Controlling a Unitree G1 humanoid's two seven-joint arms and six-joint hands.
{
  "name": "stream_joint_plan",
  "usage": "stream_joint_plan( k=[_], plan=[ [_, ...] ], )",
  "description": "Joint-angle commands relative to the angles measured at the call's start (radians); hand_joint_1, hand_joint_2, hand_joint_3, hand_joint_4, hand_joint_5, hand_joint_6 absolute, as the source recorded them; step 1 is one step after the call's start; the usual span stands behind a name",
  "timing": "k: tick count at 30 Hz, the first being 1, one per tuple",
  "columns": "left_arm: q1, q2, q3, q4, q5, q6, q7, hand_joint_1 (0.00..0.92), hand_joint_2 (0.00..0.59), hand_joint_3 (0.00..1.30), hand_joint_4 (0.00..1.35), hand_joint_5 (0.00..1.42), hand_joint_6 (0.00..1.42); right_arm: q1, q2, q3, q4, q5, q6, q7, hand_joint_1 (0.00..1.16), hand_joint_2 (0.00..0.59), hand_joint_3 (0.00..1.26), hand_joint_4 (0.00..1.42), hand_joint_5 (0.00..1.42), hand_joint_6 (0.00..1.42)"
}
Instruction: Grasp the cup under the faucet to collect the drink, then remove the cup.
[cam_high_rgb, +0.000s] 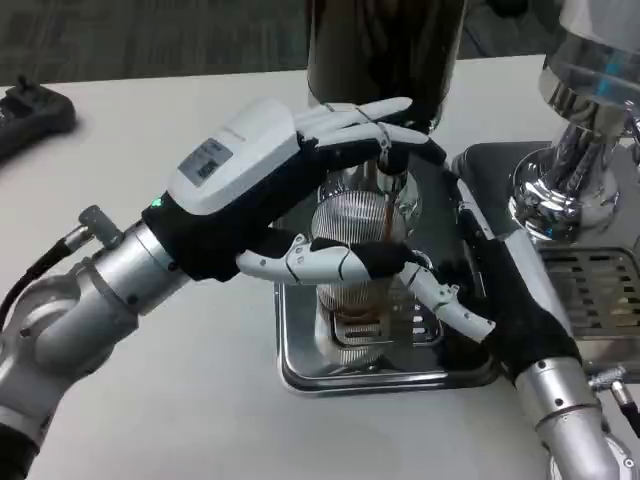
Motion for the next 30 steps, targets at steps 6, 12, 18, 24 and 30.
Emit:
stream_joint_plan(
  k=[6,12,18,24,30],
  plan=[
    [0.023,0.000,-0.069,-0.008,0.054,-0.026,-0.058,0.000,0.156,0.34,0.18,0.30,0.21,-0.030,-0.023,0.020,0.038,-0.012,0.004,0.049,0.42,0.234,0.00,0.00,0.00,0.00],
    [0.024,-0.003,-0.072,-0.007,0.048,-0.025,-0.060,0.000,0.156,0.33,0.18,0.30,0.21,-0.028,-0.040,0.022,0.022,-0.044,0.050,0.051,0.44,0.220,0.00,0.00,0.00,0.00],
    [0.024,-0.002,-0.074,-0.004,0.038,-0.026,-0.064,0.000,0.156,0.33,0.17,0.30,0.21,-0.018,-0.041,0.037,0.001,-0.053,0.052,0.066,0.44,0.214,0.00,0.00,0.00,0.00],
    [0.029,0.002,-0.072,-0.008,0.032,-0.026,-0.064,0.000,0.158,0.33,0.17,0.30,0.21,-0.046,-0.025,0.051,0.016,-0.064,0.053,0.069,0.47,0.204,0.00,0.00,0.00,0.00],
    [0.032,0.003,-0.069,-0.011,0.030,-0.023,-0.062,0.000,0.158,0.33,0.17,0.30,0.21,-0.064,-0.002,0.049,0.046,-0.061,0.042,0.051,0.49,0.208,0.00,0.00,0.00,0.00]
  ],
)
